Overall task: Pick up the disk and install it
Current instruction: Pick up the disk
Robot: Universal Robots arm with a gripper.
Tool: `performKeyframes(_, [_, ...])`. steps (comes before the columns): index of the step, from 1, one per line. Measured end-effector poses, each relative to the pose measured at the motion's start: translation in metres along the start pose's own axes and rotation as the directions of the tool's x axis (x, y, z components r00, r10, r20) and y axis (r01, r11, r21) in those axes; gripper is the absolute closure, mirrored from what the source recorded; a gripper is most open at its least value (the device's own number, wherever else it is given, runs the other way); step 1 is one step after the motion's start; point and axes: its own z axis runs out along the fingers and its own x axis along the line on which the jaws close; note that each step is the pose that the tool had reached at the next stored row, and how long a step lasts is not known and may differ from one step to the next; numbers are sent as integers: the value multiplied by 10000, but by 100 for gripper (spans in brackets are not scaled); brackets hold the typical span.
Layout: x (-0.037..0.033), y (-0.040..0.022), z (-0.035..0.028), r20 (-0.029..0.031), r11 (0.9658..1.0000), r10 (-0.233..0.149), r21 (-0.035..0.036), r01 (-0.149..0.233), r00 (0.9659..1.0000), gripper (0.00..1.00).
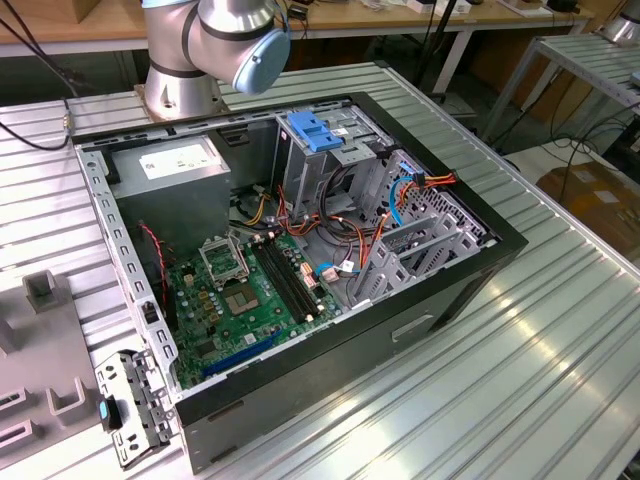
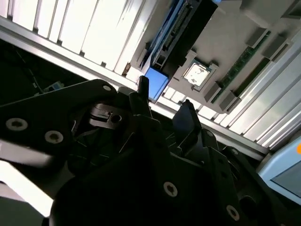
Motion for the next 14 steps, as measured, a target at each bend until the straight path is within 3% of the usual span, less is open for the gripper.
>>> performKeyframes(7, [-9,-1,137,3,9992,395,-10,-395,9992,52])
performKeyframes(14, [-16,-1,257,51,9990,445,-15,-445,9990,52])
